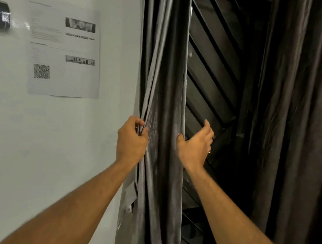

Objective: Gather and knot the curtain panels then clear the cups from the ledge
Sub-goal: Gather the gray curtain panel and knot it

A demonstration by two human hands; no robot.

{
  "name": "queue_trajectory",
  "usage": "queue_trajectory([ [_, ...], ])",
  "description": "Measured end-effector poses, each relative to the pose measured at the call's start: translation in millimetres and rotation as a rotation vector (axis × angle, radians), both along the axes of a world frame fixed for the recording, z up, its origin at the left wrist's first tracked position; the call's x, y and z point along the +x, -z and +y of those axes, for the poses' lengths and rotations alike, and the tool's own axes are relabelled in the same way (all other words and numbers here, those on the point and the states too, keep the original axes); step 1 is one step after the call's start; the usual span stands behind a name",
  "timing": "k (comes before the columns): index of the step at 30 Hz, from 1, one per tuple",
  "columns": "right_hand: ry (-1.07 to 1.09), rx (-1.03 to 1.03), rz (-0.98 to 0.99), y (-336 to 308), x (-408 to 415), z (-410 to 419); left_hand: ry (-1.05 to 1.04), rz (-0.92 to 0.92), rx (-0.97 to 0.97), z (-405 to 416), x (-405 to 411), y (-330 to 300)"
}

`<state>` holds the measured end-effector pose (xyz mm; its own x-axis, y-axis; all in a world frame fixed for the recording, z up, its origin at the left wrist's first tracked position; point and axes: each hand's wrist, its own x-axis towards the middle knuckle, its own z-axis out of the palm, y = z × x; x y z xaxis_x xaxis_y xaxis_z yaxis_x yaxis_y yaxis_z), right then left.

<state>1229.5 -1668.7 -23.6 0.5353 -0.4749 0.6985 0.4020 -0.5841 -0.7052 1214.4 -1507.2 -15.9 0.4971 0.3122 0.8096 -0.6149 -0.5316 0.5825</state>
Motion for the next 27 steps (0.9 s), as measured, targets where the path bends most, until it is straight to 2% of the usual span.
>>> queue_trajectory([
  [2, -0.204, -0.051, 0.149, -0.5, 10.3, -4.6, -0.001, 0.003, -0.011, -1.4, -1.4, -0.6],
  [5, -0.350, -0.259, 0.123, 7.7, 6.1, 5.6, 0.031, 0.028, -0.035, -7.1, -2.7, -5.1],
  [10, -0.742, -0.245, 0.115, 19.6, -16.7, 30.2, 0.117, 0.135, -0.050, -13.8, -5.1, -16.7],
  [12, -0.703, -0.261, 0.165, 28.1, -19.0, 34.0, 0.164, 0.178, -0.032, -11.3, -7.7, -20.9],
  [16, -0.514, -0.246, 0.215, 45.4, -13.2, 32.9, 0.457, 0.276, -0.052, -0.8, -15.9, -12.4],
  [19, -0.485, -0.199, 0.237, 46.3, -14.2, 24.3, 0.389, 0.348, -0.007, 17.7, -14.0, 25.2],
  [21, -0.470, -0.185, 0.257, 46.3, -13.9, 20.0, 0.317, 0.495, 0.103, 30.3, -9.9, 58.4],
  [24, -0.515, -0.125, 0.291, 53.9, -11.9, 16.9, 0.326, 0.793, 0.321, 30.9, -9.3, 98.8],
  [27, -0.580, -0.073, 0.338, 68.3, -11.7, 17.4, 0.434, 0.931, 0.302, 18.4, -14.6, 118.6],
])
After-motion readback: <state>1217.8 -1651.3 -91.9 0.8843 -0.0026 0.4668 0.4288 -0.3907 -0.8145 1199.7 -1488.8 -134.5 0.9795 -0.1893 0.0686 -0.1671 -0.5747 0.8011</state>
